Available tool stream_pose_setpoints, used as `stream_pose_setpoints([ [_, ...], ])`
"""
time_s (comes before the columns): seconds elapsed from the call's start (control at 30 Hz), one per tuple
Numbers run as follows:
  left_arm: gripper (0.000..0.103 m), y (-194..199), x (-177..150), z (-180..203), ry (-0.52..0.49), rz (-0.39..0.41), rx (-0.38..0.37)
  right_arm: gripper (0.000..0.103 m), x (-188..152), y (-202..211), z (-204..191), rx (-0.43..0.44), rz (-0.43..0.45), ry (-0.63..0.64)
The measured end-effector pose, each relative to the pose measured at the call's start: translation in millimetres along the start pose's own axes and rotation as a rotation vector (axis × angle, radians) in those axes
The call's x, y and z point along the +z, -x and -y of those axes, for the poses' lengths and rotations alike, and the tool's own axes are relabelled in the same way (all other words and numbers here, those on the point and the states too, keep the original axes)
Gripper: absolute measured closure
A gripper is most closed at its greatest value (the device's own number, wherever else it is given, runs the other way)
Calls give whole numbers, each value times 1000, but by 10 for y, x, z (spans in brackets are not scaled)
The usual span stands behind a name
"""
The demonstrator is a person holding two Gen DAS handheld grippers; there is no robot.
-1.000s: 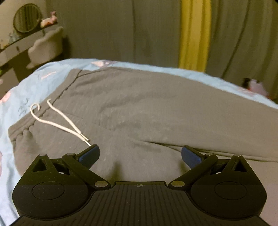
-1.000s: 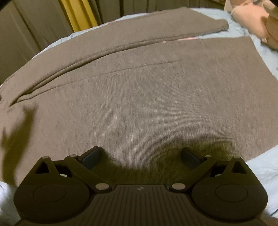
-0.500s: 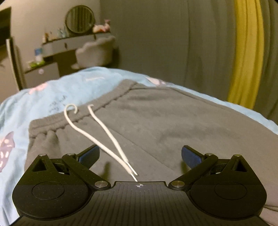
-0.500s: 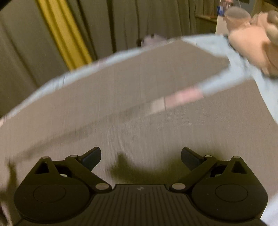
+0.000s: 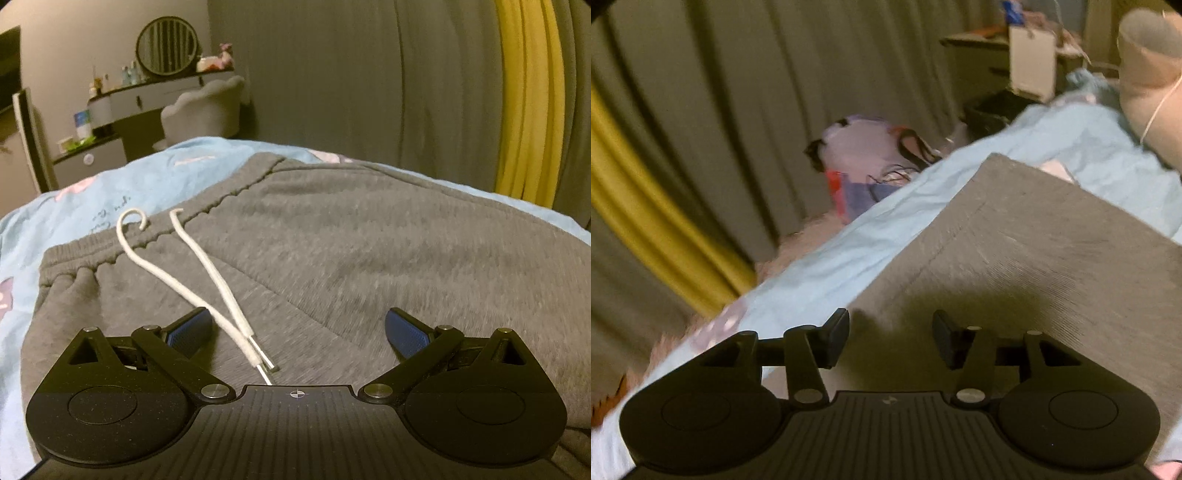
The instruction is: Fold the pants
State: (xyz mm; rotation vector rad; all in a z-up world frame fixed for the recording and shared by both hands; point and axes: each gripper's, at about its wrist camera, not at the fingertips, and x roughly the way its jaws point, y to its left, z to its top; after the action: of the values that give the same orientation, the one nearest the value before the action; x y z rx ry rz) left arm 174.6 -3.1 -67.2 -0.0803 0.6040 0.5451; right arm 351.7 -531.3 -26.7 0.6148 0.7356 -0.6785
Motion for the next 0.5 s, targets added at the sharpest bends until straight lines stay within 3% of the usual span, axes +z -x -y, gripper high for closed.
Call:
stream_pose_setpoints([
  [0.27, 0, -38, -18, -24, 27, -1, -13, 47, 78, -224, 21, -50, 16, -86],
  [0.33, 0, -39, -21, -33, 31, -2, -17, 62, 66, -255, -25, -92, 17, -57],
  [0.37, 0, -42, -20, -42, 36, -5, -21, 78, 58, -247, -48, -132, 24, -41],
  [0.5, 0, -64, -30, -83, 57, -16, -38, 97, 32, -173, 39, -121, 30, -45],
])
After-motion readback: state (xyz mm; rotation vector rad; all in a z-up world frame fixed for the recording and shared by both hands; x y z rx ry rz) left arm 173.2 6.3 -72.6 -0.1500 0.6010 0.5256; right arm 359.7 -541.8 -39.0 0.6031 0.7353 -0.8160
